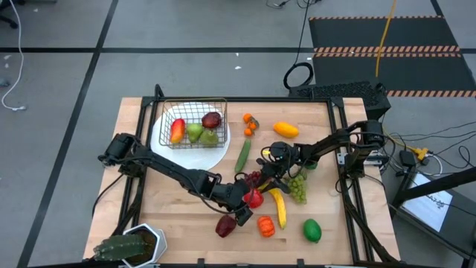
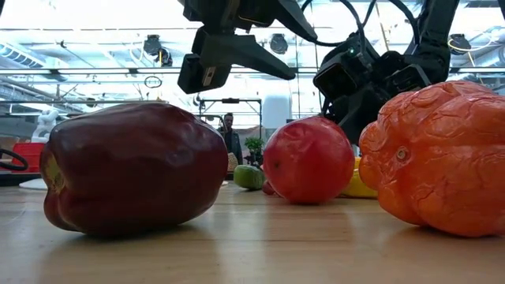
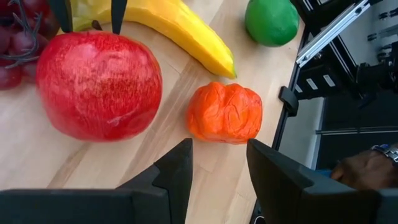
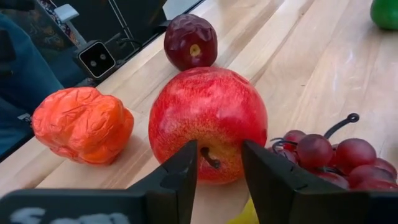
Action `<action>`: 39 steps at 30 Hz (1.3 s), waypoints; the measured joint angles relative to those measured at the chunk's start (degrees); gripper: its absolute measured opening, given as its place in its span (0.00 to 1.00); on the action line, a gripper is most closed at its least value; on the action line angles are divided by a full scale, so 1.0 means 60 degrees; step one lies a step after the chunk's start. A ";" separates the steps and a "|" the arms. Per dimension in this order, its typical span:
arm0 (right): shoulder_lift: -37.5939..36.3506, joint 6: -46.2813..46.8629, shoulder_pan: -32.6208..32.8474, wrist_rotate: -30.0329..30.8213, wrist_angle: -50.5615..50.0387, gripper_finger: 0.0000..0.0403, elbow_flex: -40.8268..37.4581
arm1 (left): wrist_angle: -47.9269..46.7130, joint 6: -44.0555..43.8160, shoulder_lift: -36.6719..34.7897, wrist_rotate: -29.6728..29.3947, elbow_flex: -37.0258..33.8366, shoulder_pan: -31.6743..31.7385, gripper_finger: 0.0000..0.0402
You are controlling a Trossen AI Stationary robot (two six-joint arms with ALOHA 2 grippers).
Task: Build produce basket
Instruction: Put the orange apple into the wired basket
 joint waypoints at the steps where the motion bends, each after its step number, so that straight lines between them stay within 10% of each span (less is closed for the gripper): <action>1: 0.0000 0.0033 0.0000 -0.0003 0.0000 0.29 0.0000 | 0.0010 0.0000 0.0002 0.0000 -0.0001 0.0006 0.38; 39: 0.0000 -0.0292 0.0433 0.0536 -0.0393 0.07 -0.0004 | 0.0060 0.0080 0.0000 0.0000 -0.0002 0.0007 0.38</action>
